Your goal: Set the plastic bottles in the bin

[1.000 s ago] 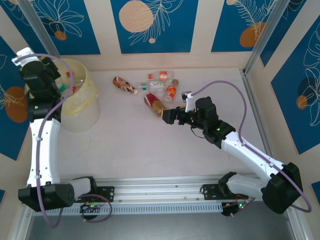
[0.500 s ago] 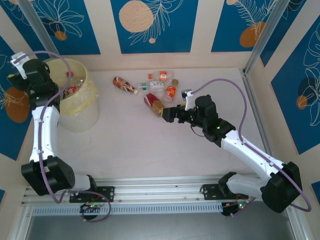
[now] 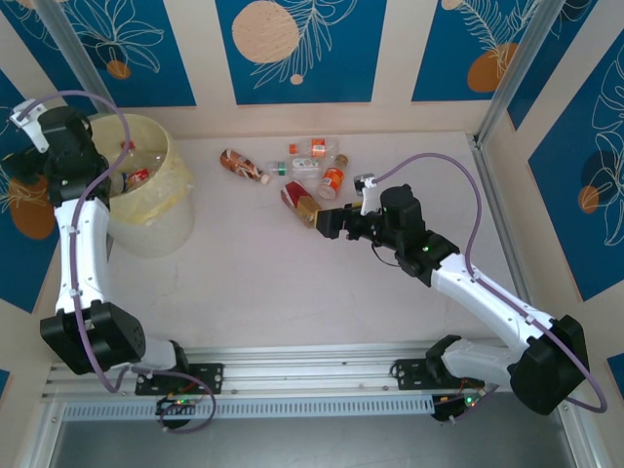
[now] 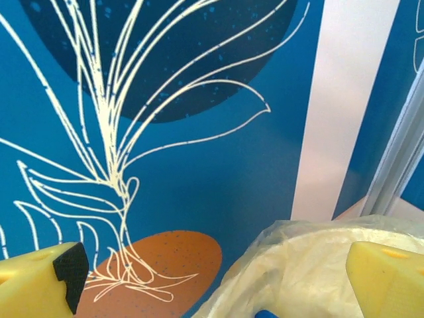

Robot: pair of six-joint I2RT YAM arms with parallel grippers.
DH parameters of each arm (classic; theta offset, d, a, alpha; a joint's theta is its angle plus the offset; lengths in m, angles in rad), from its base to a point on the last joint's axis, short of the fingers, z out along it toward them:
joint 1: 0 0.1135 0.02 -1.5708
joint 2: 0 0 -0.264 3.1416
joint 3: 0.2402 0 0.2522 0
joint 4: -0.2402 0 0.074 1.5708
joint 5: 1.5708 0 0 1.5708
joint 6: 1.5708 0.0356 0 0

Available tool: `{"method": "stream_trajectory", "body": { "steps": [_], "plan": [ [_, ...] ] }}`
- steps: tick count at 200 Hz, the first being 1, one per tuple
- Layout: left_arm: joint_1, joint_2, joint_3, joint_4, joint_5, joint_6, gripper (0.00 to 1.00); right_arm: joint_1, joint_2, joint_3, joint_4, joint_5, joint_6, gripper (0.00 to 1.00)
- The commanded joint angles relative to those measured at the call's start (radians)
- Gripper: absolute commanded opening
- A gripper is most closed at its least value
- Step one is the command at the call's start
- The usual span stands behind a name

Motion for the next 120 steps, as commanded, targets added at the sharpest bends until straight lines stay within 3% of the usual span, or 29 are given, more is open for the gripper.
{"method": "stream_trajectory", "body": {
  "steps": [1, 62, 120],
  "plan": [
    [-0.005, -0.008, 0.033, -0.08, 0.061, -0.058, 1.0, 0.003, 0.007, 0.033, -0.017, 0.016, -0.004, 1.0],
    [-0.093, -0.013, 0.025, -0.082, 0.209, -0.115, 1.0, 0.001, 0.017, 0.038, -0.057, 0.069, 0.021, 1.0],
    [-0.323, -0.002, -0.006, -0.047, 0.273, -0.127, 1.0, -0.011, -0.007, 0.024, -0.144, 0.175, 0.065, 1.0]
  ]
}}
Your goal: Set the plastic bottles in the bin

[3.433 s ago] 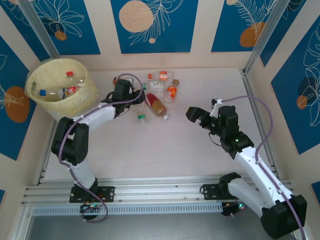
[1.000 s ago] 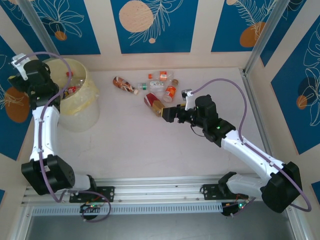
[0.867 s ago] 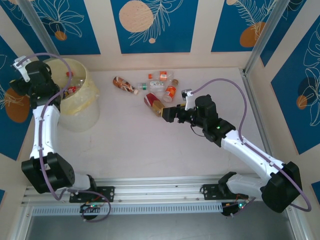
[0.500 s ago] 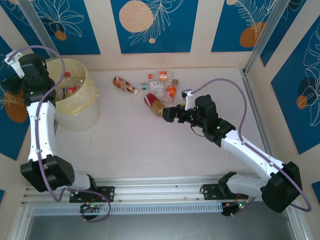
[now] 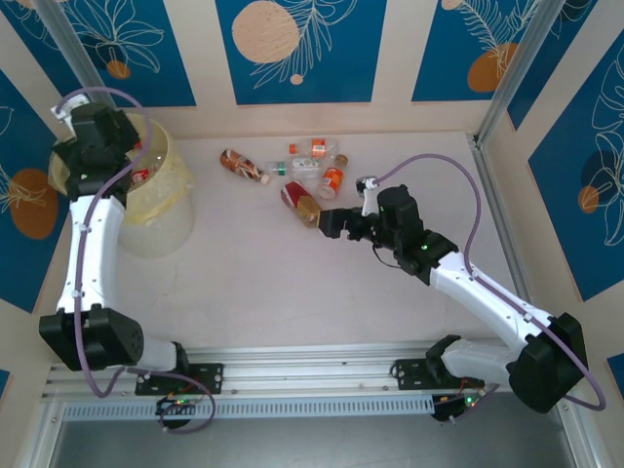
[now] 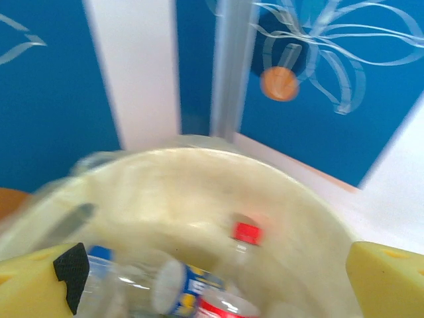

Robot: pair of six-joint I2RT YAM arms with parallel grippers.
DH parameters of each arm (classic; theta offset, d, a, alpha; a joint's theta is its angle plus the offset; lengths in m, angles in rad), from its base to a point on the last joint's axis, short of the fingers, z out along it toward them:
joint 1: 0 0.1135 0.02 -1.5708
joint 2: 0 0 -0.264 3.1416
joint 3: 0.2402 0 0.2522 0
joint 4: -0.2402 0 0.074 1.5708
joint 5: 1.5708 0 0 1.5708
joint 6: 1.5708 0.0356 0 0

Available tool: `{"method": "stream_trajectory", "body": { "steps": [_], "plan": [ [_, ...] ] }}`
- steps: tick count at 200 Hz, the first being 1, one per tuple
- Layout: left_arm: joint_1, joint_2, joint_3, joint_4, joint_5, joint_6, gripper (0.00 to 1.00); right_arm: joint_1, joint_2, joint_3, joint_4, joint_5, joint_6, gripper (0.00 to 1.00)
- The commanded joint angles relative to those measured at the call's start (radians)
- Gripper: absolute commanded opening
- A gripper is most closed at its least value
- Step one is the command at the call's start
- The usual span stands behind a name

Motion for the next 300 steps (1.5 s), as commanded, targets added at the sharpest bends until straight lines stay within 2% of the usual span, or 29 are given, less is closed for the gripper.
{"method": "stream_trajectory", "body": {
  "steps": [1, 73, 134, 148, 172, 195, 208, 237, 274, 300],
  "plan": [
    [-0.089, -0.002, -0.009, 0.029, 0.041, -0.019, 1.0, -0.01, -0.02, 0.013, -0.047, 0.073, 0.034, 1.0],
    [-0.356, 0.01, -0.111, 0.149, 0.11, -0.104, 1.0, -0.048, -0.076, -0.042, -0.08, 0.169, 0.148, 0.99],
    [-0.508, 0.166, -0.069, 0.165, 0.089, -0.131, 1.0, -0.077, -0.162, -0.108, -0.079, 0.199, 0.204, 0.99],
    [-0.523, 0.201, -0.068, 0.166, 0.099, -0.172, 1.0, -0.082, -0.183, -0.121, -0.08, 0.201, 0.21, 1.0],
    [-0.534, 0.266, -0.068, 0.163, 0.183, -0.234, 1.0, -0.09, -0.217, -0.142, -0.077, 0.191, 0.212, 0.99],
    [-0.538, 0.338, -0.04, 0.129, 0.262, -0.275, 1.0, -0.094, -0.253, -0.176, 0.015, 0.012, 0.119, 1.0],
    [-0.538, 0.381, -0.02, 0.13, 0.302, -0.277, 1.0, -0.093, -0.261, -0.173, 0.02, -0.032, 0.103, 1.0],
    [-0.538, 0.469, 0.059, 0.056, 0.325, -0.347, 1.0, -0.09, -0.269, -0.161, -0.016, -0.009, 0.095, 1.0],
    [-0.546, 0.557, 0.12, -0.079, 0.298, -0.555, 1.0, -0.087, -0.292, -0.176, -0.022, 0.028, 0.111, 1.0],
    [-0.554, 0.607, 0.13, -0.084, 0.312, -0.617, 1.0, -0.088, -0.305, -0.179, -0.028, 0.046, 0.116, 1.0]
  ]
}}
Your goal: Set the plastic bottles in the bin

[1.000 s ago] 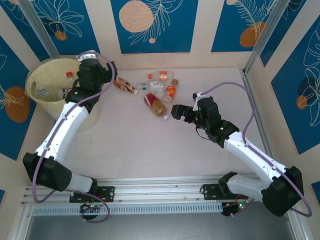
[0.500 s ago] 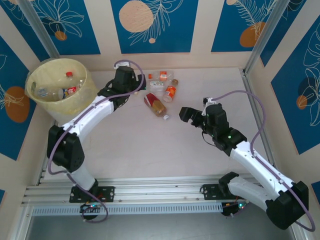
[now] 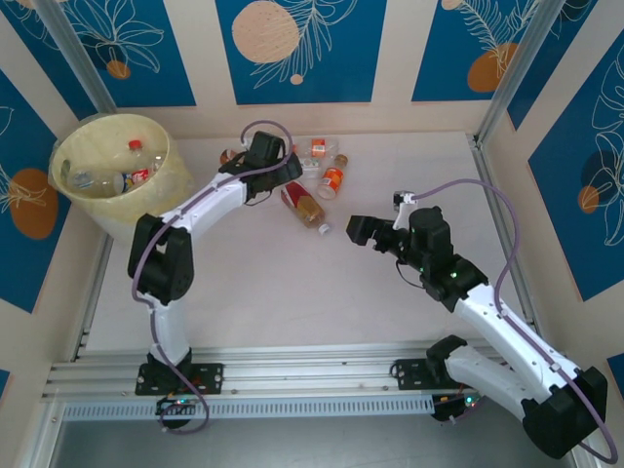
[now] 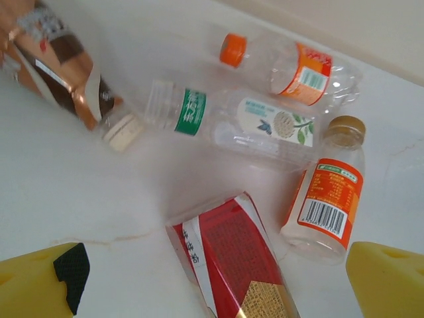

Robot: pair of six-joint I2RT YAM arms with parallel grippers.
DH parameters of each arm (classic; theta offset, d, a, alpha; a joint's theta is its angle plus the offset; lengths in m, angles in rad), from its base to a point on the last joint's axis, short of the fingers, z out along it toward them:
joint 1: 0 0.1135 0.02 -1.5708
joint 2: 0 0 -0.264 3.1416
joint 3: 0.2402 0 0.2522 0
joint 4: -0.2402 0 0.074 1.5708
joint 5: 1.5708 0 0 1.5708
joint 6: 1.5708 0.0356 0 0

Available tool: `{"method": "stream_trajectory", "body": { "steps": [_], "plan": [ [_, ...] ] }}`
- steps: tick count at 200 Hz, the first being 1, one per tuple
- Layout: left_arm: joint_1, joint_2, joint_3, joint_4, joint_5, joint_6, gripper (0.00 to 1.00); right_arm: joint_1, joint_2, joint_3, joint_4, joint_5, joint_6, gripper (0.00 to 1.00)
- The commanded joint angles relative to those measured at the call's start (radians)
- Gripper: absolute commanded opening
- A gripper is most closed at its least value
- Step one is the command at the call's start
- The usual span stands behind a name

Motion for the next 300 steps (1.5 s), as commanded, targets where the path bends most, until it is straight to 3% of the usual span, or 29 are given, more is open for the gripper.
{"method": "stream_trajectory", "body": {
  "steps": [1, 88, 125, 214, 258, 300],
  "plan": [
    [-0.019, 0.05, 0.036, -0.067, 0.014, -0.119, 1.0, 0.003, -0.024, -0.01, -0.004, 0.022, -0.005, 1.0],
    [-0.045, 0.291, 0.268, -0.203, -0.007, -0.238, 1.0, 0.003, -0.035, 0.003, -0.037, 0.032, 0.01, 1.0],
    [-0.046, 0.378, 0.331, -0.226, 0.002, -0.213, 0.99, 0.003, -0.054, -0.004, -0.037, 0.026, 0.003, 1.0],
    [-0.046, 0.378, 0.288, -0.15, -0.022, -0.061, 0.71, 0.006, -0.078, -0.011, -0.053, 0.035, -0.005, 1.0],
    [-0.045, 0.32, 0.22, -0.06, 0.032, 0.051, 0.57, 0.005, -0.077, -0.017, -0.047, 0.039, -0.003, 1.0],
    [-0.044, 0.249, 0.098, 0.091, 0.113, 0.152, 0.5, 0.005, -0.077, -0.016, -0.048, 0.039, -0.002, 1.0]
  ]
}}
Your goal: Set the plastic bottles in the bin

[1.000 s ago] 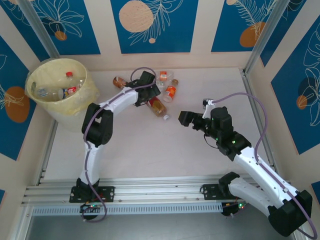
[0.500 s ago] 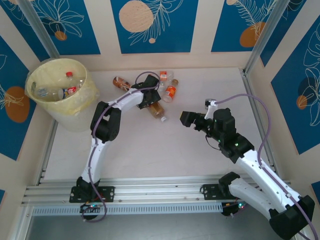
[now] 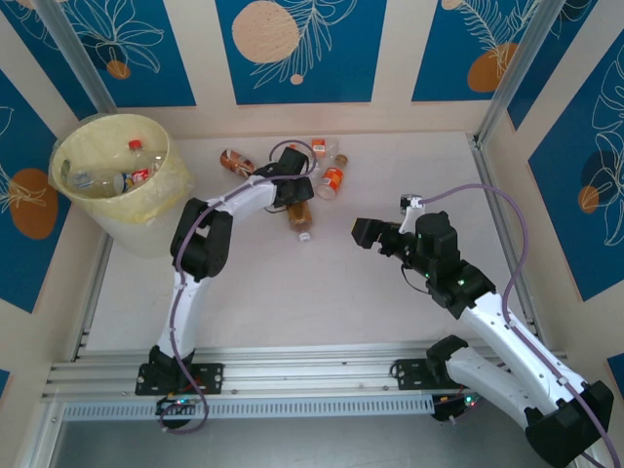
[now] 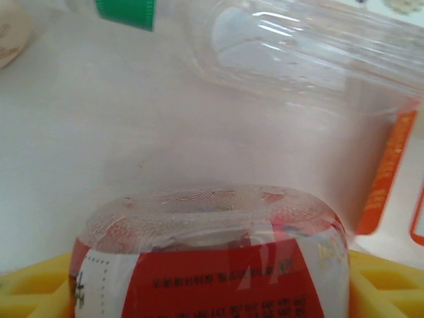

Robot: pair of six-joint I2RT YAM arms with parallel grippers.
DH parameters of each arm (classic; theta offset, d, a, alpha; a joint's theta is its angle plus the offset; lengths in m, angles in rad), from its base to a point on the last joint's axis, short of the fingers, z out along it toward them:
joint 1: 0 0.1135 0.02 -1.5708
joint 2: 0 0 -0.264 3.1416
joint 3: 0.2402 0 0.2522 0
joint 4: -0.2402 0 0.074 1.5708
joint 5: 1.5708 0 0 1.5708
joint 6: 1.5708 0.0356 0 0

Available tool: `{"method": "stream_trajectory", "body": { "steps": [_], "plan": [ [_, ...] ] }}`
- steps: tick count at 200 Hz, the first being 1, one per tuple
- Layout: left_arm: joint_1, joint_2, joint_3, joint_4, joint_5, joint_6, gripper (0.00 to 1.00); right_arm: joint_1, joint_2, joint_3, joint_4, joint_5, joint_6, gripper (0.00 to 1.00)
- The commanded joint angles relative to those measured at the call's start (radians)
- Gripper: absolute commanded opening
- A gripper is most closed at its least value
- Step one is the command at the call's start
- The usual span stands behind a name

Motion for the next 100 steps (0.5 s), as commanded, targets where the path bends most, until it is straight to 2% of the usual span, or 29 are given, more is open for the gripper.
{"method": "stream_trajectory", "body": {
  "steps": [1, 81, 100],
  "plan": [
    [-0.007, -0.079, -0.086, 0.106, 0.05, 0.091, 0.49, 0.004, -0.014, -0.009, 0.002, 0.012, -0.003, 1.0],
    [0.001, -0.204, -0.268, 0.265, 0.102, 0.168, 0.26, 0.004, -0.011, -0.014, 0.01, 0.017, 0.004, 1.0],
    [0.0, -0.235, -0.3, 0.282, 0.105, 0.179, 0.04, 0.005, -0.011, -0.013, 0.01, 0.02, 0.006, 1.0]
  ]
}}
